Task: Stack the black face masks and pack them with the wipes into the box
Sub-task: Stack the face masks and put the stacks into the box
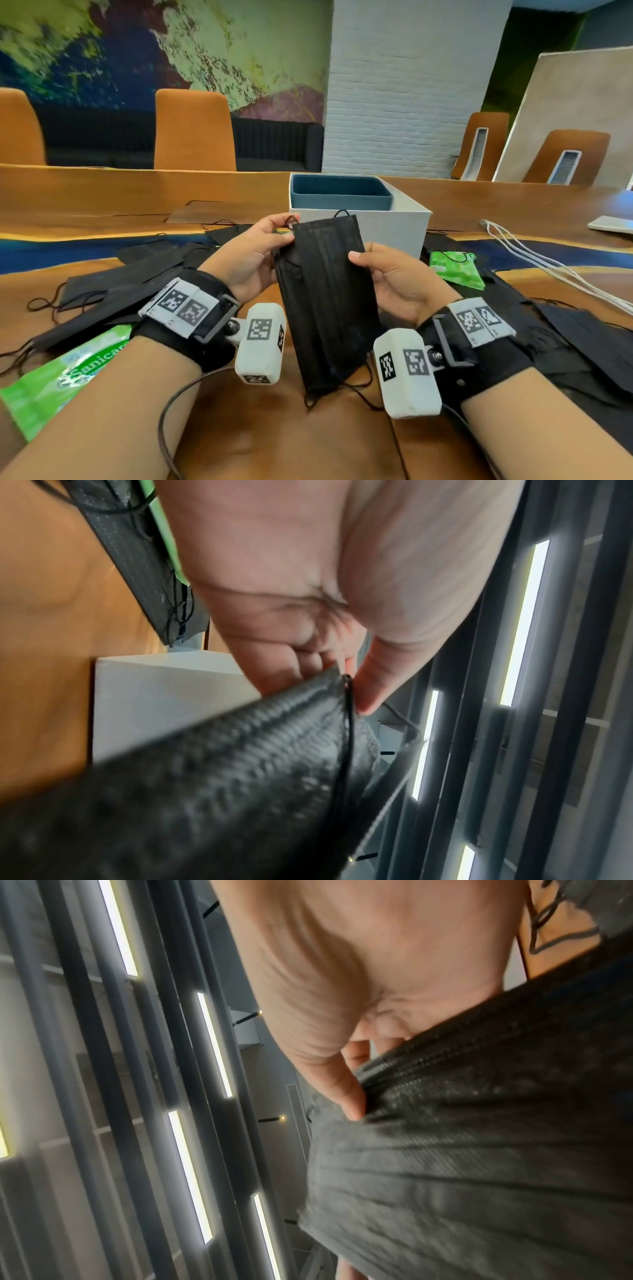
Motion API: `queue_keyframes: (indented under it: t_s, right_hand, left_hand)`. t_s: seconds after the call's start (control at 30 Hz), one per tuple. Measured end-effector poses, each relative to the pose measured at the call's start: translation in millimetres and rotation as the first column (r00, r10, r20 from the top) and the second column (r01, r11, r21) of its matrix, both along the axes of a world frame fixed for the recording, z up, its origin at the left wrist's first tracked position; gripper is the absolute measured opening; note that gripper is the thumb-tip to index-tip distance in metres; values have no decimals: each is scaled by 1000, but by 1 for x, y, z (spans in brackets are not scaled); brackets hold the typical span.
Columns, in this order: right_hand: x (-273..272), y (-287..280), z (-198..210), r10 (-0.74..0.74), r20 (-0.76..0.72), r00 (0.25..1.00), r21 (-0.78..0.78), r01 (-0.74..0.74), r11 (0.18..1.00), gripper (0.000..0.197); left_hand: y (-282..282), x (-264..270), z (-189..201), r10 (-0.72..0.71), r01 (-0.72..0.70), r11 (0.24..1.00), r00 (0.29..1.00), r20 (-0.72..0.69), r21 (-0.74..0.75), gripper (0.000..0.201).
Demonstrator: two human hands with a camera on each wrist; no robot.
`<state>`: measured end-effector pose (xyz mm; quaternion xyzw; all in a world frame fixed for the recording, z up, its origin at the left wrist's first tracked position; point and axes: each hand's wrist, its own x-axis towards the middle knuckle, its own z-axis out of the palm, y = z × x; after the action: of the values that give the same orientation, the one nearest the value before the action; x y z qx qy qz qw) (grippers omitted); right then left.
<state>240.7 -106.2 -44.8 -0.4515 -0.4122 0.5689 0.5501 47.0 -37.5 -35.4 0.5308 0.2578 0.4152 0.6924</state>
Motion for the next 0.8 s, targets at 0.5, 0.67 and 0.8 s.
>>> queue_keyframes:
  t_s: [0.5, 0.67, 0.8]
  right_hand:
    - [-6, -2, -18, 60, -28, 998, 98, -57, 994, 15]
    - [-3, -3, -14, -59, -85, 995, 218, 77, 973, 17]
    - [2, -5, -11, -125, -143, 982, 252, 158, 955, 19]
  left_hand:
    - [-12, 11, -3, 73, -71, 997, 993, 91, -23, 32]
    - [-13, 8, -7, -69, 74, 993, 996, 62, -89, 47]
    - [-20, 12, -10, -195, 195, 981, 969, -151, -10, 54]
